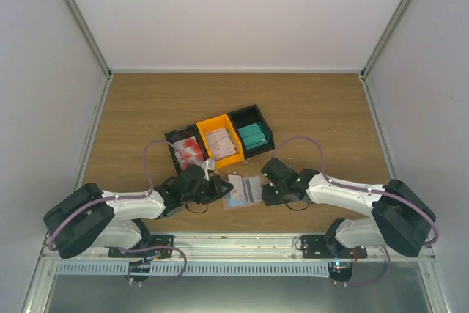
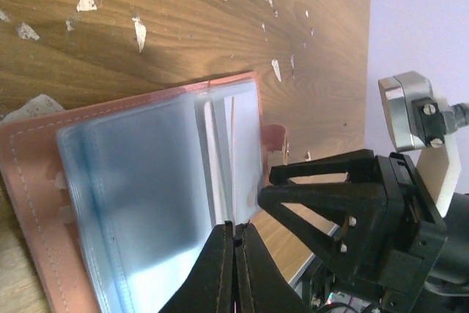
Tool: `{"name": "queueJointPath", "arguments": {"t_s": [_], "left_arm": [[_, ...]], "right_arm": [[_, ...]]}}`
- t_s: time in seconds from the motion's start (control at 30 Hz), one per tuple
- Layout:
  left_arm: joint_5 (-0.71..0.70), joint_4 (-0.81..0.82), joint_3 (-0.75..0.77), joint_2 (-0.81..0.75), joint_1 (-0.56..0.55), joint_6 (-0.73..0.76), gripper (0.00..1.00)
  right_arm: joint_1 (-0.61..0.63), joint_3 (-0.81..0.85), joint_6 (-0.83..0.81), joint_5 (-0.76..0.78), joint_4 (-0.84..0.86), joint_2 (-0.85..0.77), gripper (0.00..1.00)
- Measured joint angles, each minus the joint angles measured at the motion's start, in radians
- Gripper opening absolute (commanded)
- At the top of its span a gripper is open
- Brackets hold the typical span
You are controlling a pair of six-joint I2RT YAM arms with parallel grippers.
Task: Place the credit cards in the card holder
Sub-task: Insert the credit card into the card holder.
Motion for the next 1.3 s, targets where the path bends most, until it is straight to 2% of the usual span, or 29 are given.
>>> {"name": "queueJointPath", "arguments": {"t_s": [0.17, 0.47, 0.77, 0.9, 1.17, 1.3], "left_arm": [[-0.013, 0.071, -0.007, 0.06, -0.006, -0.015, 0.0], [-0.013, 0.213, -0.029, 0.159, -0.013, -0.034, 0.0], [-0.013, 0.295, -0.042, 0.204, -0.018, -0.064, 0.0], [-0.026, 0.303, -0.077, 0.199, -0.022, -0.091, 0.0], [-0.087, 0.227, -0.119, 0.047, -0.028, -0.11, 0.0], [-0.1, 0.202, -0.127, 0.037, -0.029, -0.113, 0.0]], "right_arm": [[-0.001, -0.001, 0.013, -0.011, -0.003, -0.002, 0.35], [-0.002, -0.006, 0.033, -0.041, 0.014, 0.004, 0.24], [-0.002, 0.001, 0.036, -0.069, 0.047, 0.029, 0.21], [-0.002, 0.001, 0.037, -0.078, 0.058, 0.033, 0.2], [-0.002, 0.009, 0.036, -0.083, 0.063, 0.047, 0.21], [-0.002, 0.011, 0.036, -0.087, 0.072, 0.052, 0.21]]}}
